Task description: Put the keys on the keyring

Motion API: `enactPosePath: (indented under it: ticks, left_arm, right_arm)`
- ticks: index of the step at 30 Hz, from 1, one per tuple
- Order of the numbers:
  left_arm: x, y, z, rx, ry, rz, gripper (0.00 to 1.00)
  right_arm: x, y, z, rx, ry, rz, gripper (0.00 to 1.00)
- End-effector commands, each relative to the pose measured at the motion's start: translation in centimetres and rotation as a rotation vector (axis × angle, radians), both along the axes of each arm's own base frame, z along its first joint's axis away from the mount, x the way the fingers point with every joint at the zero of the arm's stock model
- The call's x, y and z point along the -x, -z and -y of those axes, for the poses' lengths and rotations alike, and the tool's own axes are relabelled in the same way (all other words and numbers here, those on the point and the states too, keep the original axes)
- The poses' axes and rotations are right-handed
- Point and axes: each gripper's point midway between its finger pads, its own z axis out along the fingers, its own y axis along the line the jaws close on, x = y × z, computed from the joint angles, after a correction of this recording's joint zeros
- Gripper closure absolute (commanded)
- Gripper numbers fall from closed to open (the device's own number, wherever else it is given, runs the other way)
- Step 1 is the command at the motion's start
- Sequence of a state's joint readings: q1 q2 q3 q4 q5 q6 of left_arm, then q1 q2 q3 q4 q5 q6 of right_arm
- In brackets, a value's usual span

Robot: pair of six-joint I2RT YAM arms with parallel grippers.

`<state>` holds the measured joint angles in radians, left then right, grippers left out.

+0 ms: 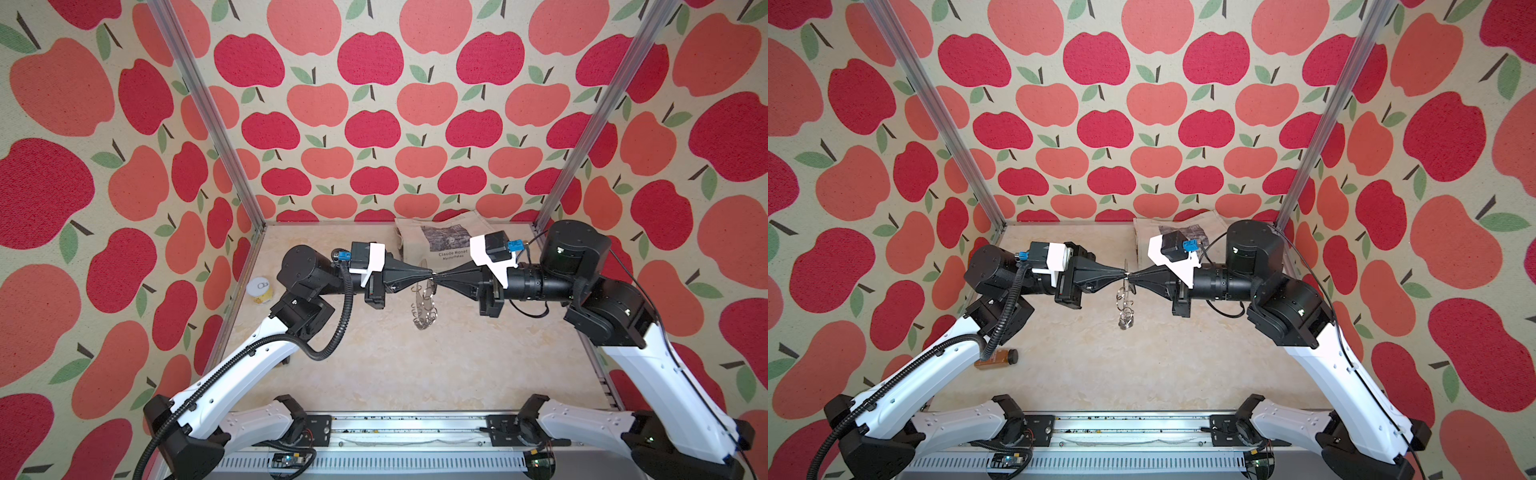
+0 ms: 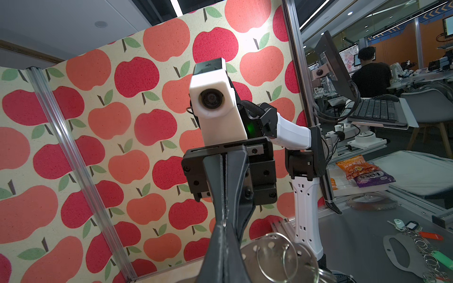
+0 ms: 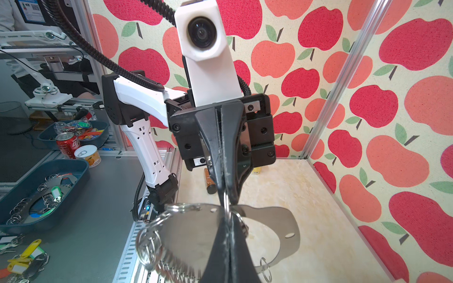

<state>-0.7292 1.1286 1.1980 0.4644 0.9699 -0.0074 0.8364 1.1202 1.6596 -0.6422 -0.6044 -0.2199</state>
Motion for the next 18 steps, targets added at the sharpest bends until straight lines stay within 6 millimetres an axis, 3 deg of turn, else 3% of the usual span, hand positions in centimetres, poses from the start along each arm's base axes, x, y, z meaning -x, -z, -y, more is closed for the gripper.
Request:
enactPosePath:
  ticks: [1,5,7,18]
  left_arm:
    - [0.4,-0.6,-0.6,-0.021,-0.046,0.021,0.93]
    - [-0.1,1.0,-1.2,-0.125,-0.122,-0.023,0.74]
    - [-0.3,2.1,-1.3,-0.179,-0.150,-0.046,0.70]
    - [-0.8,5.0,-0.8,-0.368,-0.171,-0.107,0.67]
  right_arm:
    - [-0.3,0.1,1.1,0.059,0.053,0.025,1.00]
    - [-1.1,1.5,1.8,0.163,0.114,0.020,1.00]
    - [-1.5,2.0,2.2,0.196,0.144,0.017,1.00]
    - [-1.8,4.8,1.8,0.349,0.145,-0.056,1.00]
